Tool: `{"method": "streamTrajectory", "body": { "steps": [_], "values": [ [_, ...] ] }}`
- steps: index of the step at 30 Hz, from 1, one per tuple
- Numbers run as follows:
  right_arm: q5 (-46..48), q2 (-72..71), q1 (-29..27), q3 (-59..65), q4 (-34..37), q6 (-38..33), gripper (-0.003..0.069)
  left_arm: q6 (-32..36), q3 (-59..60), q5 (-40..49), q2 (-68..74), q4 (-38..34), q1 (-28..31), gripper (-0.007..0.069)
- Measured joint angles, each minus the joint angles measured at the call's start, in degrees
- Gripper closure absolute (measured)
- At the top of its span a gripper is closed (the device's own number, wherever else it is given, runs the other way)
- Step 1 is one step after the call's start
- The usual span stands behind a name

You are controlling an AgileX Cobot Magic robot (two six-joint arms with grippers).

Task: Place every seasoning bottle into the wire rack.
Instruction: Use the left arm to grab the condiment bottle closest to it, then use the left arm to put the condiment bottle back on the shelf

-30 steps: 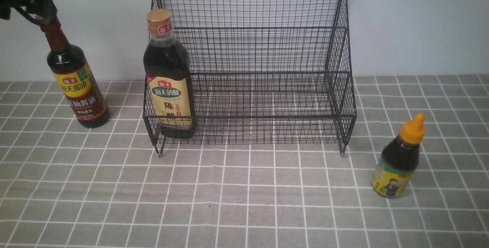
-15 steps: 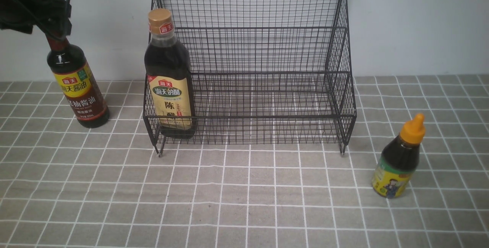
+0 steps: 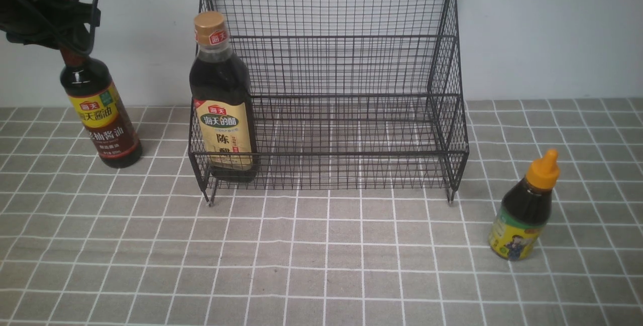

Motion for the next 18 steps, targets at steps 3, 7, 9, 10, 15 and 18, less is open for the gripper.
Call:
{"method": "streamTrajectory", "body": {
  "steps": [3,7,9,10,15,18],
  "values": [
    [0.0,0.0,0.0,0.0,0.0,0.0,0.0671,0.1,-0.8,1.1,-0.2,0.7,-0.9,0.0355],
    [0.0,0.0,0.0,0.0,0.0,0.0,0.0671,0.2,-3.5,4.3,-1.3,1.5,-2.6,0.0355],
    [0.0,0.0,0.0,0.0,0.0,0.0,0.0671,0.2,-5.2,5.1,-2.7,1.5,-3.6,0.0355],
    [0.0,0.0,0.0,0.0,0.0,0.0,0.0671,0.2,-5.8,5.3,-3.2,1.5,-4.0,0.0355],
    [0.0,0.0,0.0,0.0,0.0,0.0,0.0671,0.1,-10.7,5.5,-5.9,1.0,-6.1,0.0355],
    [0.0,0.0,0.0,0.0,0.0,0.0,0.0671,-0.1,-14.9,5.5,-7.2,0.6,-7.6,0.0355]
  ]
}}
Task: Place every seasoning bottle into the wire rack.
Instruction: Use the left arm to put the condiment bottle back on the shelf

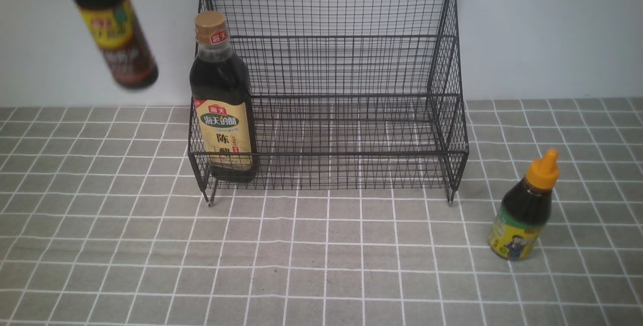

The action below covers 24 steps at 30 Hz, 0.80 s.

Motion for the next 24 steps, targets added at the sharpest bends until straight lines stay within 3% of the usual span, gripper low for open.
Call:
{"method": "streamTrajectory", "body": {
  "steps": [9,24],
  "values": [
    [0.0,0.0,0.0,0.0,0.0,0.0,0.0671,-0.3,-6.6,-1.4,-0.5,0.4,-4.7,0.0355],
    [0.0,0.0,0.0,0.0,0.0,-0.1,0.0671,-1.0,-7.1,-8.0,-0.6,-0.9,-11.9,0.0356]
  ]
}}
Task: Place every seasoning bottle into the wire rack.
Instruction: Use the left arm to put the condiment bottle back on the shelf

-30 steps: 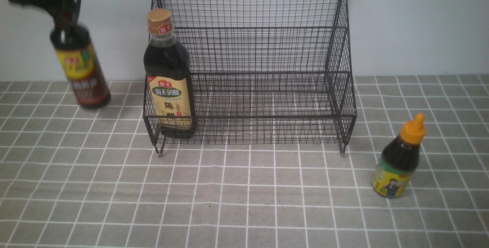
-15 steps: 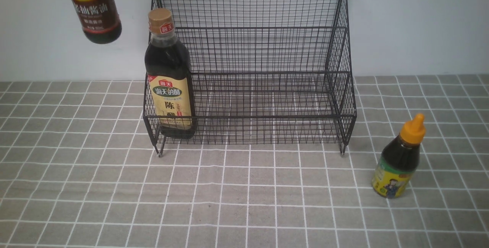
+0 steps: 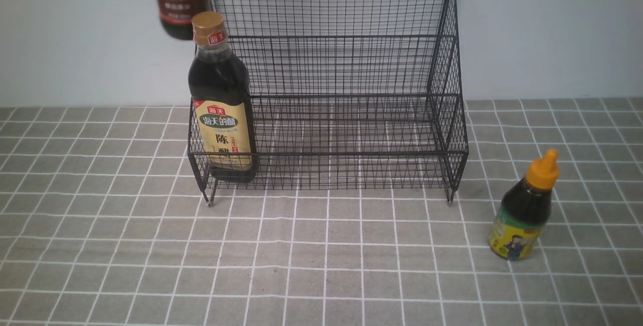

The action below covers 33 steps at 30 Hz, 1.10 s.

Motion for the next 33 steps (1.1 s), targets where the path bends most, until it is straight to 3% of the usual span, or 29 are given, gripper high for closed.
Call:
{"method": "streamTrajectory", "body": {
  "steps": [17,33],
  "values": [
    [0.0,0.0,0.0,0.0,0.0,0.0,0.0671,0.1,0.0,-0.2,4.7,-6.8,-0.4,0.0356],
    [0.0,0.0,0.0,0.0,0.0,0.0,0.0671,0.5,0.1,8.0,11.7,-6.6,-0.4,0.0356]
  ]
}}
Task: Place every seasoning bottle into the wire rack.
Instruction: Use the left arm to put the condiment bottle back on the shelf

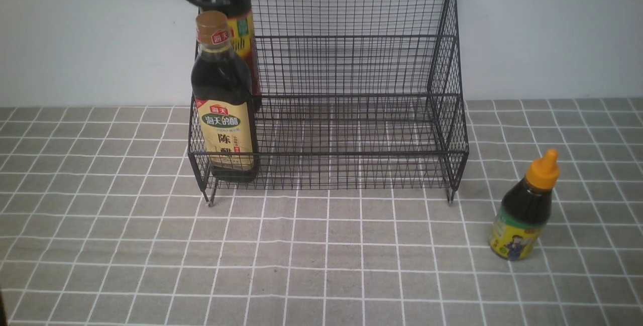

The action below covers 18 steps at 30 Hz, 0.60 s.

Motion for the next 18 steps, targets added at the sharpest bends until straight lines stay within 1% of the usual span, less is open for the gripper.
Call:
{"method": "streamTrajectory", "body": {
  "steps": [7,15,16,18],
  "values": [
    [0.0,0.0,0.0,0.0,0.0,0.0,0.0671,0.2,0.0,5.1,2.8,0.3,0.0,0.0356],
    [0.0,0.0,0.0,0.0,0.0,0.0,0.0671,0.4,-0.1,5.9,3.8,0.5,0.0,0.0354],
    [0.0,0.0,0.0,0.0,0.0,0.0,0.0671,0.4,-0.1,5.9,3.8,0.6,0.0,0.0347],
    [0.0,0.0,0.0,0.0,0.0,0.0,0.0671,0.4,-0.4,5.0,3.6,0.6,0.0,0.031]
  ]
}}
